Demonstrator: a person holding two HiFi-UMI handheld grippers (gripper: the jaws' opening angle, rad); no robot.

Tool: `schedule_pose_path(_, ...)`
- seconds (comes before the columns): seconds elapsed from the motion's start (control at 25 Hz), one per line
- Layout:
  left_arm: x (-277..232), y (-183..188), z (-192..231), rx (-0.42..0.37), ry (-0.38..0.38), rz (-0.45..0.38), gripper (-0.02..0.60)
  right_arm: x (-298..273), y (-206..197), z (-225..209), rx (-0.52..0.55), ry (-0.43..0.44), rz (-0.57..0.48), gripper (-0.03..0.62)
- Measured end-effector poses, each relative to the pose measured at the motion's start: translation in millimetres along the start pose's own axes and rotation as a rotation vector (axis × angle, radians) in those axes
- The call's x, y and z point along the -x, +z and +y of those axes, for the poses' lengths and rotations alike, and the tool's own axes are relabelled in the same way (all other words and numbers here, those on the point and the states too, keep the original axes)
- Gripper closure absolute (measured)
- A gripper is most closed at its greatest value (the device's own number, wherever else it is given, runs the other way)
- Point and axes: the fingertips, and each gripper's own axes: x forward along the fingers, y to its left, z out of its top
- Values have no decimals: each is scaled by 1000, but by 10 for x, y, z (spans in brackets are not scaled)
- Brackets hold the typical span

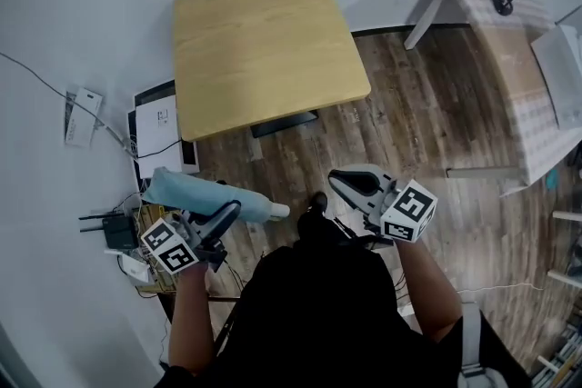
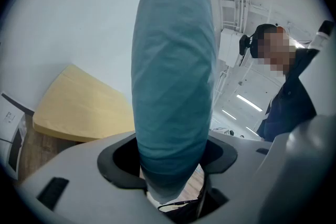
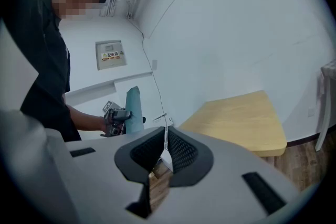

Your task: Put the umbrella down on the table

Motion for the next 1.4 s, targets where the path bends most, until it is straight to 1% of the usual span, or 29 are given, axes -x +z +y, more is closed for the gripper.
schedule_pose_path(0.2, -282, 283, 164, -15, 23, -8, 288, -115, 183, -337, 0, 35, -6, 566)
schedule_pose_path(0.4, -386, 508, 334, 0, 26, -30, 288, -277, 205, -527, -19, 42, 0, 566)
schedule_pose_path(0.6, -487, 698, 602, -13, 16, 7, 288, -465, 317, -709, -13, 27, -4, 566)
schedule_pose_path(0.72, -564, 875, 854, -13, -12, 13, 288, -622, 395, -864, -11, -6, -7, 566)
schedule_pose_path(0.92, -678, 1291, 1348, 15, -54, 12, 288, -976, 628, -1058, -23, -66, -13, 566)
schedule_pose_path(1.16, -794, 1938, 1823, -28, -131, 44, 288, -1517, 998, -1357, -14, -121, -16, 566)
schedule_pose_path(1.4, -799, 2350, 2224, -23, -207, 65, 288, -1955, 1256, -1567, -16, -182, -33, 566)
